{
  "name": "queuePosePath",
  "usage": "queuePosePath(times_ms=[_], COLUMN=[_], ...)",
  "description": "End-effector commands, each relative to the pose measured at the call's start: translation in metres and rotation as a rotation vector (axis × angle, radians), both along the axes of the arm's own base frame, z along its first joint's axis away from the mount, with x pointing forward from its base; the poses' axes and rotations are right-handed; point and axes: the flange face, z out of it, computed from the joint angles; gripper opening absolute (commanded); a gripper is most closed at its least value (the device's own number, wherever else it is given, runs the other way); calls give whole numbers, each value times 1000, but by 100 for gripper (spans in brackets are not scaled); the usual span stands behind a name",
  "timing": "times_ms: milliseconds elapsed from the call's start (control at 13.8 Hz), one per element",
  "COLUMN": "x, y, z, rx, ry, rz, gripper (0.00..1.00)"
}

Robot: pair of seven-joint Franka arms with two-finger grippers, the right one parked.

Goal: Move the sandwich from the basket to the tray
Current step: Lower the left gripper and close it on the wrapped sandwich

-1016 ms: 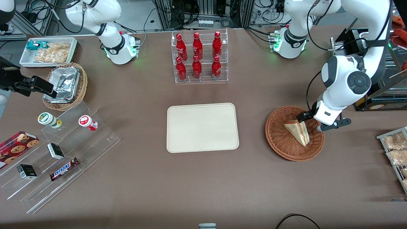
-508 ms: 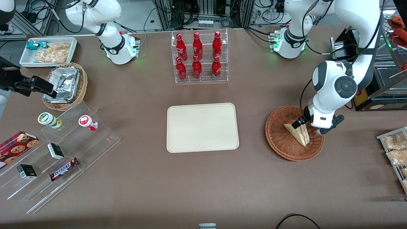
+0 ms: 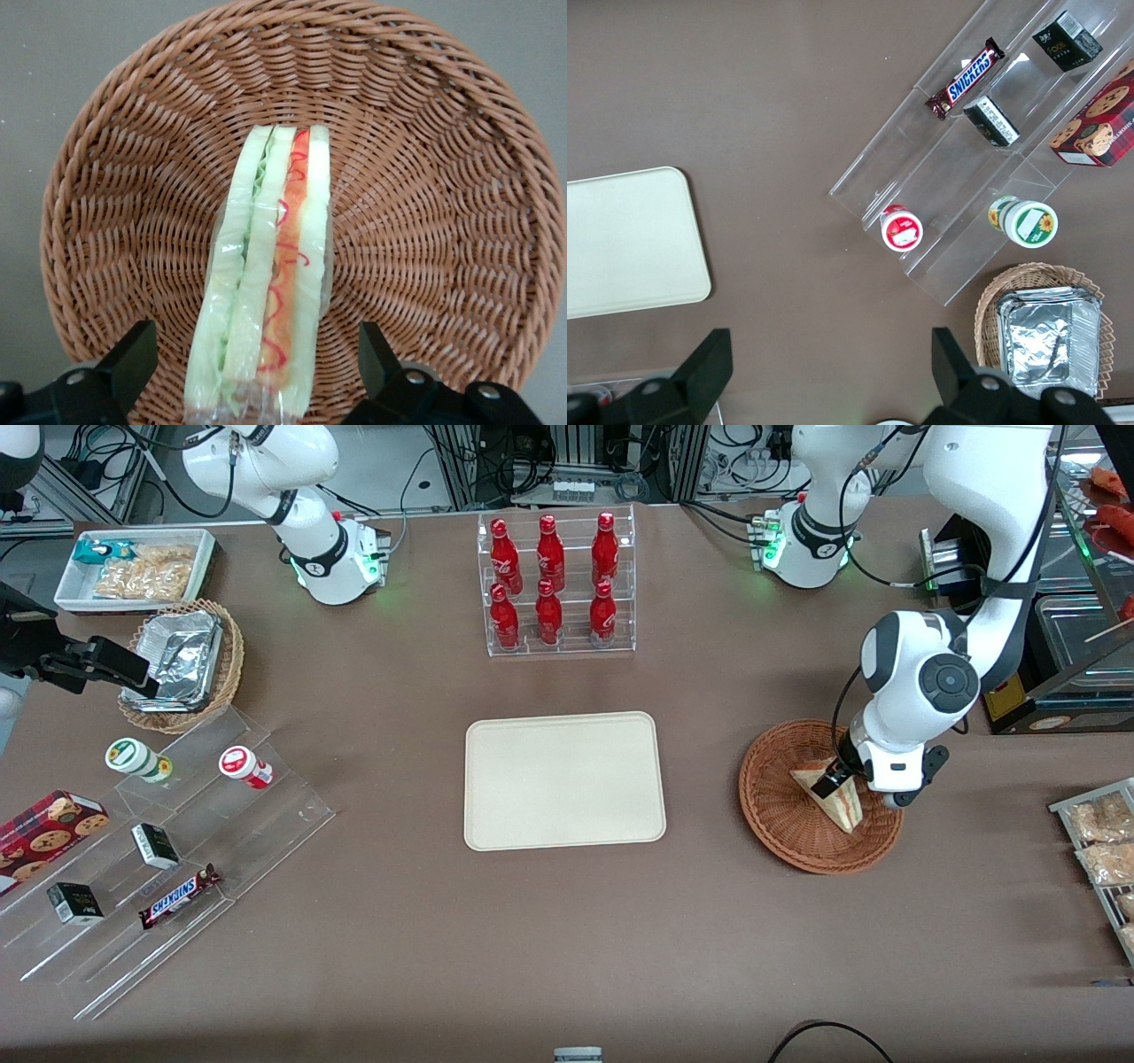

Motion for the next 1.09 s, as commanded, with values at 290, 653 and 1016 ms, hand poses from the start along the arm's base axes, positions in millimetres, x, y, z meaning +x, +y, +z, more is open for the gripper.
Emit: queuePosePath(times_ms=[290,653,1016], x=[2,28,38], y=[0,-3,-29], z=[-9,39,75], rx=[4,15,15], ry=[9,65,148], rz=[20,-8,-200], gripper=[21,10,9])
